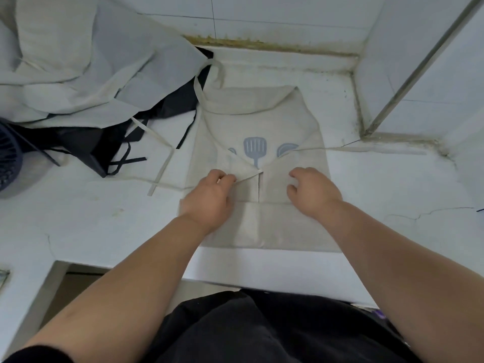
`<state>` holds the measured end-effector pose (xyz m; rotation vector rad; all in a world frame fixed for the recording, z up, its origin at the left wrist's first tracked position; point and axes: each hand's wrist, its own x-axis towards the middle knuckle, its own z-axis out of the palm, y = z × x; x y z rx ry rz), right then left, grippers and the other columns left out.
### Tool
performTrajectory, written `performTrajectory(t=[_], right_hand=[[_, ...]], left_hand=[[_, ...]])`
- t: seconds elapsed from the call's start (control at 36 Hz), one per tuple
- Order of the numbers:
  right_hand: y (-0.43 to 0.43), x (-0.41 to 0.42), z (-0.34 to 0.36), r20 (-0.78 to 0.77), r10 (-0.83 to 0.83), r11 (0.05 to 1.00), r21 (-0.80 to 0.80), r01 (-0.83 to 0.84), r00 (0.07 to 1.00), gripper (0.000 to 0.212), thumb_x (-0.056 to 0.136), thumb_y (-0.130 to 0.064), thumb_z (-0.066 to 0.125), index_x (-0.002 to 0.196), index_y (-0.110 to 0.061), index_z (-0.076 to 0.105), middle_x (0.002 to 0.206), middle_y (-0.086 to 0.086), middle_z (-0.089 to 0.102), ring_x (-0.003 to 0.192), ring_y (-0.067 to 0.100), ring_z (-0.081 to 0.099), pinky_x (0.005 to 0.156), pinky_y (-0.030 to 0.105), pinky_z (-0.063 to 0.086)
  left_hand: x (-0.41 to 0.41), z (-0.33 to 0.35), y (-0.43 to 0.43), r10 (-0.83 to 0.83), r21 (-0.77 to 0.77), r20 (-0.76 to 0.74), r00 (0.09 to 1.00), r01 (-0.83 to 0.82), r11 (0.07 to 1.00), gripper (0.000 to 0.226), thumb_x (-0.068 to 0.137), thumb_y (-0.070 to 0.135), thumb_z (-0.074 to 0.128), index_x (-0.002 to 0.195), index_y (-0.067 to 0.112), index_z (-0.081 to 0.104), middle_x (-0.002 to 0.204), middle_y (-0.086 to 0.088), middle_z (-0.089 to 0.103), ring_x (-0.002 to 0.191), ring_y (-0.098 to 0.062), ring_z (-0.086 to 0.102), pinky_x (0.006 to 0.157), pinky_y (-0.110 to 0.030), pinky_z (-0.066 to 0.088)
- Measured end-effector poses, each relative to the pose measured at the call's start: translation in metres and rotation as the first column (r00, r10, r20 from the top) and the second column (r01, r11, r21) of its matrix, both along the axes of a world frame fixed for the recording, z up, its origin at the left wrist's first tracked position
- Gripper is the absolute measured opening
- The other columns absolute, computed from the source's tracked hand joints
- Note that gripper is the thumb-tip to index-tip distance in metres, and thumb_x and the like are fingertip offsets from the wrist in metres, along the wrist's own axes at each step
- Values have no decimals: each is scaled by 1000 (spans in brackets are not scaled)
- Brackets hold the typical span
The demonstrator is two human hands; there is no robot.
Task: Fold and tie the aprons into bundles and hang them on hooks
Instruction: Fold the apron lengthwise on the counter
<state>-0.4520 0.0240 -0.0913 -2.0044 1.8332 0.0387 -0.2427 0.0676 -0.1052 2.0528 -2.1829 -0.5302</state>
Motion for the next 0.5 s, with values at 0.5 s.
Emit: performTrajectory(t=[0.5], right_hand=[[-66,18,-15,-107,165,979,141,-150,980,52,94,-6,45,144,-14,36,149,14,28,134,30,35,109,33,31]], left_hand=[[23,-6,-53,-19,22,103,994,16,1000,26,101,24,36,114,13,55,112,-10,52,95,-30,55,67,-34,43]])
